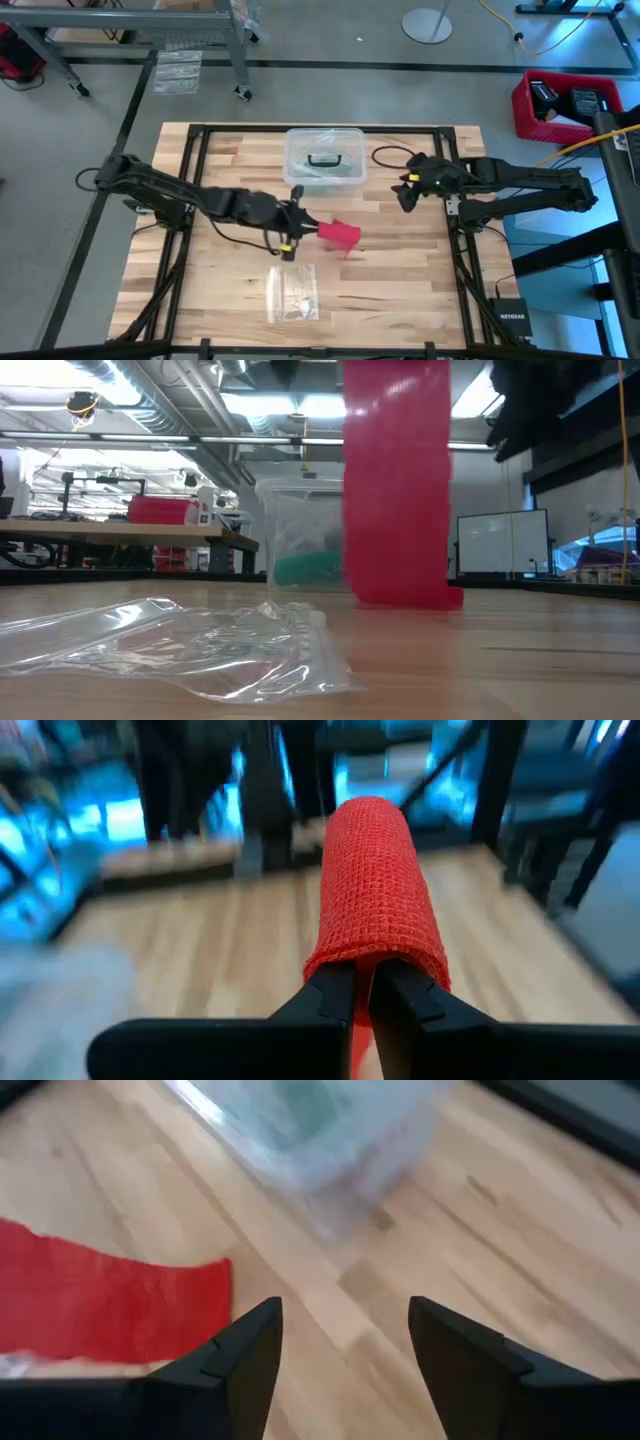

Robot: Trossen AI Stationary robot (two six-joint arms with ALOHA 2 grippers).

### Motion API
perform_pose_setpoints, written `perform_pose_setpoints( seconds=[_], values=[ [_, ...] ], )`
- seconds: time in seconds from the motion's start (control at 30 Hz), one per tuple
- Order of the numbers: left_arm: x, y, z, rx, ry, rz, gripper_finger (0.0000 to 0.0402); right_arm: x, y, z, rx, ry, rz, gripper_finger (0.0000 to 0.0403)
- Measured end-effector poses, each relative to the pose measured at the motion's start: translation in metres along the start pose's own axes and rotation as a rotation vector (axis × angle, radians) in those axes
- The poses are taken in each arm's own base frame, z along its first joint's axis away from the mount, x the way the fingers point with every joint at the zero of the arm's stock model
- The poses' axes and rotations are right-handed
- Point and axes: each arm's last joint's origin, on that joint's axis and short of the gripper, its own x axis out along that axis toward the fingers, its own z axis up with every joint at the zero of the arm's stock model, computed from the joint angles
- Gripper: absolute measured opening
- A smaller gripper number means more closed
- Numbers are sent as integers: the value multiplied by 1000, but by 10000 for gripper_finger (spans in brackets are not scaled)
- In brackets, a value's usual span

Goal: Roll bandage
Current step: Roll the red bandage

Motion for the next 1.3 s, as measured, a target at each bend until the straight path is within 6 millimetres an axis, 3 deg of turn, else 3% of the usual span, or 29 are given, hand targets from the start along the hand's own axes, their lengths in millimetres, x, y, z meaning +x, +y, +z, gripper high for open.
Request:
perform_pose_setpoints(
  seconds=[0.13,0.33,0.43,0.6,0.8,0.93,1.1,1.3],
  values=[
    [-20,9,37,59,-114,19,10,2,5,7,-62,-95,36,223],
    [-36,27,59,102,-188,78,10,21,10,10,-161,-245,29,223],
    [-36,33,58,91,-182,98,10,32,10,10,-172,-278,-82,223],
    [-36,40,58,46,-186,116,10,45,18,13,-222,-268,-44,223],
    [-40,45,55,-48,-145,166,10,48,37,3,-362,-173,301,223],
    [-44,46,54,-38,-120,182,10,40,45,-11,-423,-140,365,223],
    [-44,47,56,-27,-142,184,10,42,53,-19,-453,-274,347,223],
    [-44,43,56,-17,-138,173,10,63,58,-23,-496,-456,331,223]
  ],
)
